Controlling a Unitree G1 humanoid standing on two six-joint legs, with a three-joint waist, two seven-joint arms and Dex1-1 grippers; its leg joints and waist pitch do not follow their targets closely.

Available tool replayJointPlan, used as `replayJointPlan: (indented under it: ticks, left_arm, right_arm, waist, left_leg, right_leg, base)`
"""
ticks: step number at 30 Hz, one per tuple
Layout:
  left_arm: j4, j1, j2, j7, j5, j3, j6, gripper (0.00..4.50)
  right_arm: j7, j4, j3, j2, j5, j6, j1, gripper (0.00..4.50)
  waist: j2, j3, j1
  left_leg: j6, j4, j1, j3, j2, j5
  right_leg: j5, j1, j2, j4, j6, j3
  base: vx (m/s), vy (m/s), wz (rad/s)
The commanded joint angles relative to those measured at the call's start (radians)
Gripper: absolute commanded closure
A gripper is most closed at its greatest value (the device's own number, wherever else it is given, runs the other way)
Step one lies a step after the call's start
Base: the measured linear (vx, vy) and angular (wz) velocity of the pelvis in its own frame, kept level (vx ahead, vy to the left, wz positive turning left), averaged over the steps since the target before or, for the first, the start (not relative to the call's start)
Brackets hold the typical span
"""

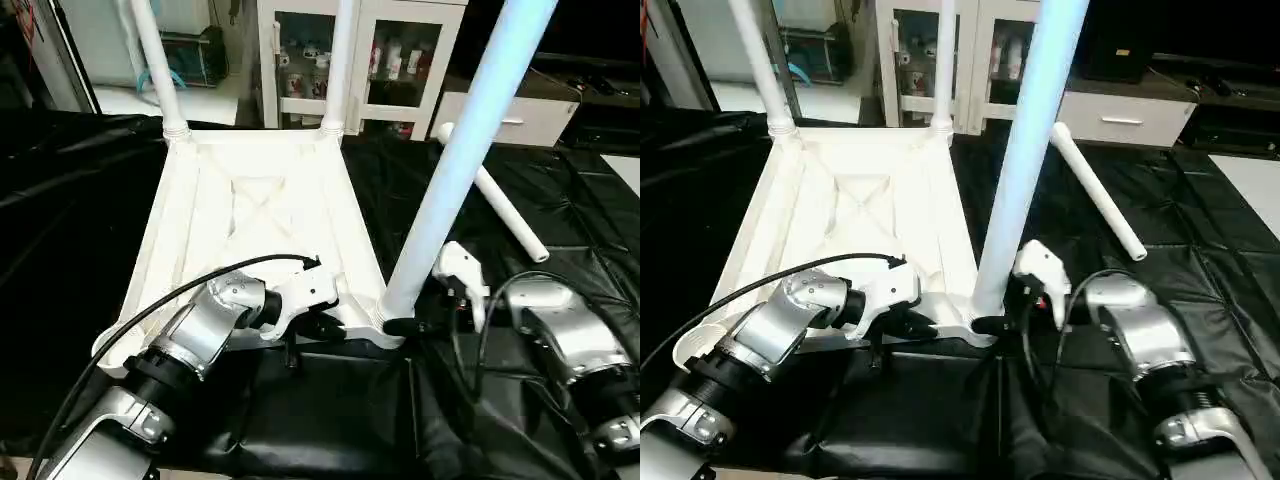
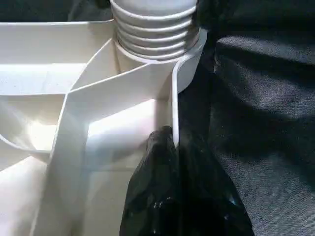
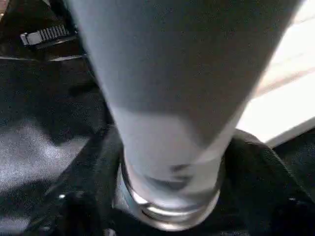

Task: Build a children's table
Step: Rotate leg to tighten

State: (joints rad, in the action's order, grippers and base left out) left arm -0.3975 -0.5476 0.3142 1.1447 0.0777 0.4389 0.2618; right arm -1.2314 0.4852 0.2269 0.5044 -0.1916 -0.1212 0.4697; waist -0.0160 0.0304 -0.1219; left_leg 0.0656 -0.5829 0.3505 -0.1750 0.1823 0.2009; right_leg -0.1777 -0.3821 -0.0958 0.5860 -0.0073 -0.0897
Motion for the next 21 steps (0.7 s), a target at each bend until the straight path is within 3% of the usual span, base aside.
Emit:
replayJointPlan:
  ticks: [1,10,14,16,19,21]
  left_arm:
    - [-0.037,0.033,-0.012,0.04,0.022,0.078,0.016,4.5]
    - [-0.036,0.032,-0.018,0.04,0.021,0.077,0.024,4.5]
    - [-0.046,0.032,-0.031,0.011,0.017,0.061,0.038,4.5]
    - [-0.072,0.019,-0.064,-0.046,0.008,0.028,0.055,4.5]
    - [-0.101,-0.003,-0.095,-0.091,0.008,0.008,0.077,4.5]
    - [-0.13,-0.024,-0.124,-0.139,0.011,-0.009,0.096,4.5]
  right_arm:
    - [-0.001,0.015,0.004,-0.007,0.005,0.014,0.023,1.65]
    - [0.004,0.043,0.004,-0.031,0.022,0.041,0.023,1.87]
    - [0.083,0.058,-0.034,-0.051,0.018,0.047,0.008,1.87]
    - [0.218,0.103,-0.07,-0.082,0.039,0.058,-0.003,1.88]
    - [0.334,0.152,-0.096,-0.112,0.056,0.057,-0.005,1.88]
    - [0.424,0.179,-0.119,-0.145,0.057,0.038,-0.007,1.88]
  waist:
    - [-0.011,-0.049,0.006]
    - [-0.01,-0.044,0.012]
    - [-0.012,-0.043,0.014]
    - [-0.007,-0.04,0.017]
    - [-0.007,-0.036,0.031]
    - [-0.009,-0.033,0.04]
  left_leg:
    - [-0.067,0.072,-0.007,0.012,0.058,0.156]
    - [-0.04,0.077,-0.007,0.014,0.058,0.225]
    - [-0.035,0.078,-0.007,0.013,0.057,0.23]
    - [-0.023,0.081,-0.006,0.016,0.056,0.257]
    - [0.004,0.083,-0.01,0.021,0.052,0.34]
    - [0.004,0.084,-0.009,0.024,0.05,0.367]
  right_leg:
    - [-0.165,0.039,-0.068,-0.051,-0.243,0.051]
    - [-0.257,0.035,-0.07,-0.062,-0.218,0.053]
    - [-0.251,0.034,-0.069,-0.063,-0.218,0.054]
    - [-0.296,0.033,-0.07,-0.068,-0.209,0.053]
    - [-0.445,0.028,-0.072,-0.085,-0.164,0.049]
    - [-0.503,0.025,-0.072,-0.093,-0.141,0.047]
  base:
    - [0.0,0.0,0.0]
    - [0.0,0.0,0.0]
    - [0.0,0.0,0.0]
    - [0.0,0.0,0.0]
    - [0.0,0.0,0.0]
    - [0.0,0.0,0.0]
